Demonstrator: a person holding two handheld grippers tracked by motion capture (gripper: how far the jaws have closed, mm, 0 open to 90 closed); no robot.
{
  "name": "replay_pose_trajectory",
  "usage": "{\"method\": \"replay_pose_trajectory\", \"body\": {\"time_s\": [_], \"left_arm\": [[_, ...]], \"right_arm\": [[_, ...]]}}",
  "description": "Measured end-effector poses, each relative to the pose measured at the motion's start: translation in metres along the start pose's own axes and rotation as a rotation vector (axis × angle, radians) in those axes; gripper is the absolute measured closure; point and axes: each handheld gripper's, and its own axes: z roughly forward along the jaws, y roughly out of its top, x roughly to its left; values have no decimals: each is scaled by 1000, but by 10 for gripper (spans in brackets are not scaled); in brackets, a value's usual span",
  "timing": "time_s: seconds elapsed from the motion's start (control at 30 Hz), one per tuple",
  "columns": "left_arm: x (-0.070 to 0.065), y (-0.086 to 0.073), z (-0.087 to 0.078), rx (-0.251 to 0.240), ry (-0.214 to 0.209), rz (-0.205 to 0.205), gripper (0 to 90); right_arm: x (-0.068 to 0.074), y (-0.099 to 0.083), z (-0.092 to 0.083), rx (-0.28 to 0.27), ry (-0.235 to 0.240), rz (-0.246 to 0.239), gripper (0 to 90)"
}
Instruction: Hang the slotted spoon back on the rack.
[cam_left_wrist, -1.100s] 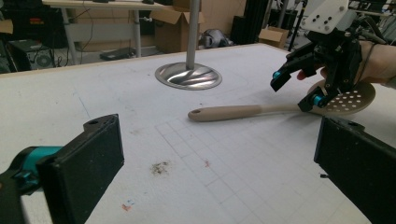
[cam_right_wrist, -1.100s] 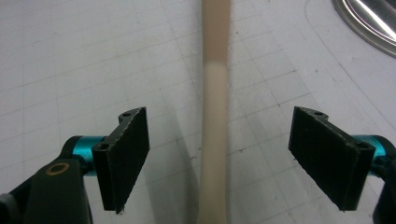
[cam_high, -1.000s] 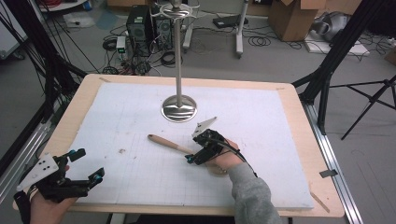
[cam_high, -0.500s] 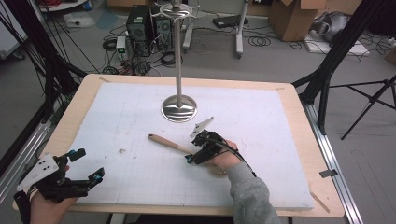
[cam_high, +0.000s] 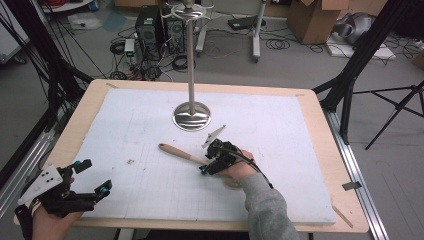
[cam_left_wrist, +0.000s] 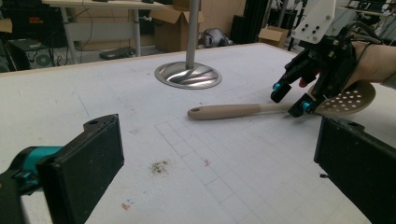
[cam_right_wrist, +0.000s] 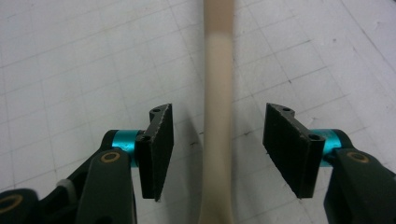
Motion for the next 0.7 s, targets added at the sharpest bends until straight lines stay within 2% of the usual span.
{"method": "replay_pose_trajectory", "body": {"time_s": [0.27, 0.7], "left_arm": [[0, 0, -1, -2, 0, 2, 18], [0, 0, -1, 0, 2, 2, 18]], "right_arm": [[-1, 0, 0, 16, -6, 20, 544], [2, 0, -1, 32, -44, 14, 659]]}}
